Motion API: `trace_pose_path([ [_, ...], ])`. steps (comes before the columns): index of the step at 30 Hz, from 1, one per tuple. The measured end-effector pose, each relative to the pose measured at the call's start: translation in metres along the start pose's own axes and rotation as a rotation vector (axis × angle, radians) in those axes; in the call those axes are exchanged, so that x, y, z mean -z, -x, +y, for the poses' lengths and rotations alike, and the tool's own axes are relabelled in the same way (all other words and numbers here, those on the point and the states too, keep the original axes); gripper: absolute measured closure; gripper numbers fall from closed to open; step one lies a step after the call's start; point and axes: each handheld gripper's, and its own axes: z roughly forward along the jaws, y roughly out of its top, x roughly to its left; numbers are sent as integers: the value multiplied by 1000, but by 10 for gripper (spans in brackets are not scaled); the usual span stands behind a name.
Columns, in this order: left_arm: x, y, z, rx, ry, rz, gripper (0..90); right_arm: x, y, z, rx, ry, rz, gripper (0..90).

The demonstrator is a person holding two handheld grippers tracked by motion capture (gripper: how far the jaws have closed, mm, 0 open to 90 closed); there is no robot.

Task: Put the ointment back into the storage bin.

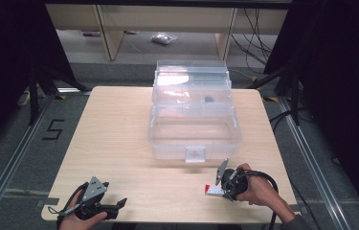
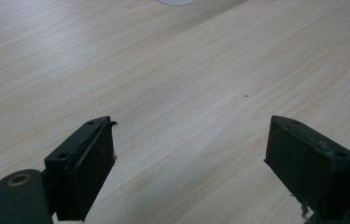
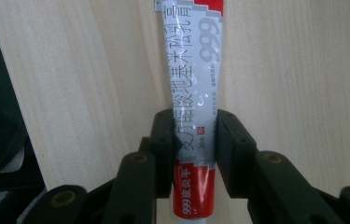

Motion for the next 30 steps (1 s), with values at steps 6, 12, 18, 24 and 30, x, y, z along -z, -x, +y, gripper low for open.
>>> trace_pose_path([
  [6, 2, -1, 0, -10, -10, -7, 150, 3, -1, 3, 36, -2, -5, 705],
  [12, 1, -1, 0, -4, -8, -7, 150, 14, -2, 6, 41, 1, -7, 706],
  [18, 2, -2, 0, -16, -16, -5, 151, 27, 2, 9, 57, 14, -15, 706],
  [24, 2, -1, 1, -6, -11, -8, 151, 40, 6, 8, 52, 31, -37, 706],
  [30, 1, -1, 1, -3, -10, -5, 151, 53, 10, 6, 30, 46, -41, 706],
])
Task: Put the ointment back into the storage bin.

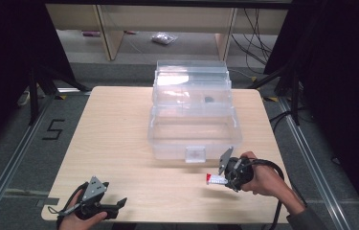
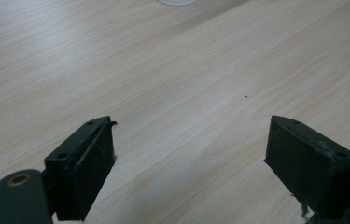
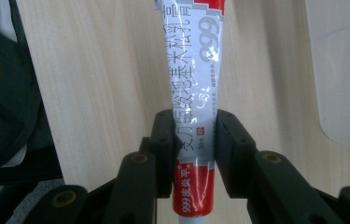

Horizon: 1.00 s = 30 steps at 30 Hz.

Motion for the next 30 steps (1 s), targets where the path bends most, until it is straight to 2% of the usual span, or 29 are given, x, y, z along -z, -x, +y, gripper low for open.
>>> trace_pose_path([
  [3, 0, 0, 0, -3, -1, -4, 150, 5, 2, 1, 7, -4, -2, 706],
  [4, -1, 0, 0, 2, 5, -1, 151, 9, 5, 1, 35, 11, -14, 706],
  [7, 0, 0, 0, 2, 2, -1, 150, 15, 5, 4, 17, 15, -7, 706],
  [9, -1, 0, 0, -3, 3, -3, 150, 20, 6, 5, 6, 4, -23, 706],
  [11, -1, 0, 0, 6, 4, -1, 150, 26, 8, 10, 42, 10, -26, 706],
  [13, -1, 0, 0, 0, 4, -2, 151, 29, 8, 12, 29, 4, -29, 706],
  [14, -1, 0, 0, 7, 6, 0, 151, 30, 10, 15, 53, 14, -29, 706],
  [15, -1, 0, 0, 7, 6, 0, 151, 33, 9, 16, 12, 2, -26, 706],
  [19, -1, 0, 0, 6, 6, -1, 151, 39, 14, 21, 32, 12, -29, 706],
  [20, -1, 0, 0, 7, 5, -3, 151, 41, 15, 21, 18, 9, -39, 706],
  [21, -1, 0, 0, 7, 5, -3, 150, 42, 19, 23, 49, 16, -38, 706],
  [23, -2, 0, 0, 8, 12, -6, 151, 46, 21, 24, 19, 13, -42, 706],
  [24, -2, 0, 0, 10, 11, -5, 151, 48, 24, 24, 31, 17, -43, 706],
  [27, -2, 0, 0, 10, 11, -5, 151, 51, 26, 25, 21, 21, -52, 706],
  [28, -2, 0, 0, 7, 6, -4, 151, 53, 31, 27, 51, 27, -49, 706],
  [29, -2, 0, 0, 5, 4, -2, 151, 54, 31, 28, 18, 22, -43, 706],
  [30, -2, 0, 0, 5, 4, -2, 150, 54, 33, 30, 48, 24, -46, 706],
])
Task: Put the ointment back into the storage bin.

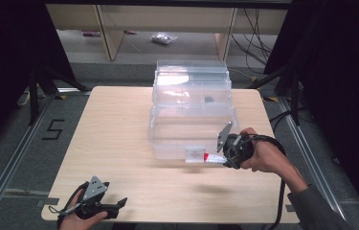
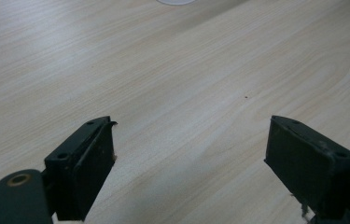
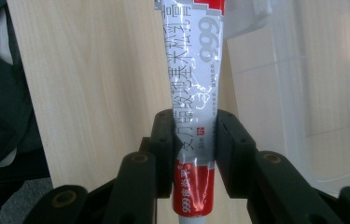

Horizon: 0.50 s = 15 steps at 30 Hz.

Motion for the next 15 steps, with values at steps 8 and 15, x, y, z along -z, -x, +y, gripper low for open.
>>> trace_pose_path([
  [8, 0, 0, 0, 1, 7, -3, 151, 0, 10, 9, 50, -1, 10, 706],
  [15, 0, 0, 0, 3, 8, -5, 151, 7, 16, 18, 33, -16, 1, 706],
])
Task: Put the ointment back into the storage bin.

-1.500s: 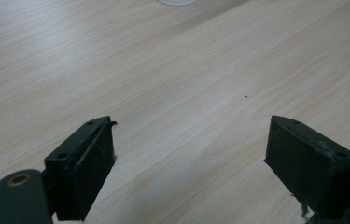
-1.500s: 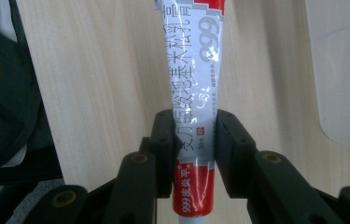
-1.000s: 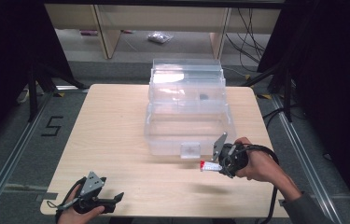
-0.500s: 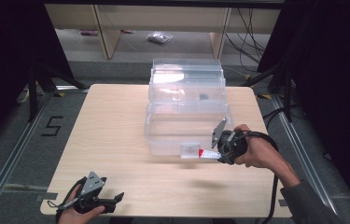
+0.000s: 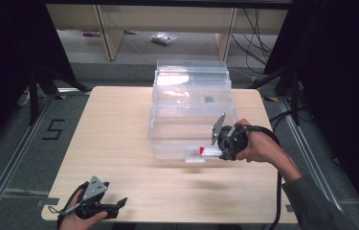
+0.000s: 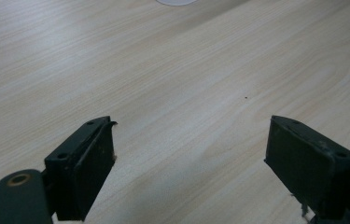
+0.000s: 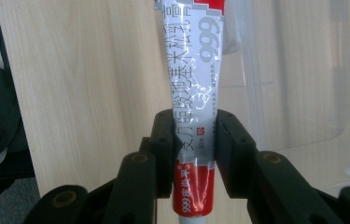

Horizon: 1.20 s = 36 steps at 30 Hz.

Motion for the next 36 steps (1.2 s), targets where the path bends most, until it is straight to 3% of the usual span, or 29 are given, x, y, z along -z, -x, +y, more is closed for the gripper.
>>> trace_pose_path([
  [4, 0, 0, 0, 1, 0, 1, 150, 4, 7, 2, -18, 3, -4, 706],
  [6, 0, 0, 0, 3, 0, -1, 151, 3, 13, 2, 18, 11, -1, 706],
  [7, -1, -1, 0, -1, 1, 7, 150, 4, 14, 2, 3, 5, 3, 706],
  [8, 0, -1, 0, 0, -3, 7, 150, 3, 18, 3, 19, 12, 5, 706],
  [12, -1, -2, 0, 1, 0, -9, 150, 2, 22, 3, -11, -5, 2, 706],
  [13, -1, -2, 0, 1, -4, -8, 150, 0, 30, 4, 7, 4, 6, 706],
  [16, -2, -3, 0, 6, 3, -17, 150, 0, 36, 4, -23, -4, 4, 706],
  [18, -3, -3, 0, 12, -2, -11, 150, -1, 42, 4, 1, 7, 9, 706],
  [21, -4, -3, 0, 16, 1, -10, 150, -2, 49, 4, -18, -6, 7, 706],
  [23, -4, -3, 0, 17, 2, -12, 150, -6, 54, 4, 8, -3, 10, 706],
  [24, -3, -3, 0, 14, -4, -21, 150, -6, 55, 4, -23, -19, 9, 706],
  [26, -3, -4, 0, 9, -5, -19, 150, -10, 60, 4, 10, -3, 11, 706],
  [27, -3, -3, 0, 10, -4, -17, 150, -11, 60, 4, -15, -4, 12, 706],
  [30, -3, -3, 0, 16, 1, -14, 150, -14, 64, 4, -4, 0, 12, 706],
  [35, -3, -3, 0, 7, -6, -19, 150, -20, 71, 3, -42, -20, 23, 706],
  [36, -3, -3, 0, 7, -6, -19, 150, -22, 74, 3, 4, -8, 22, 706],
])
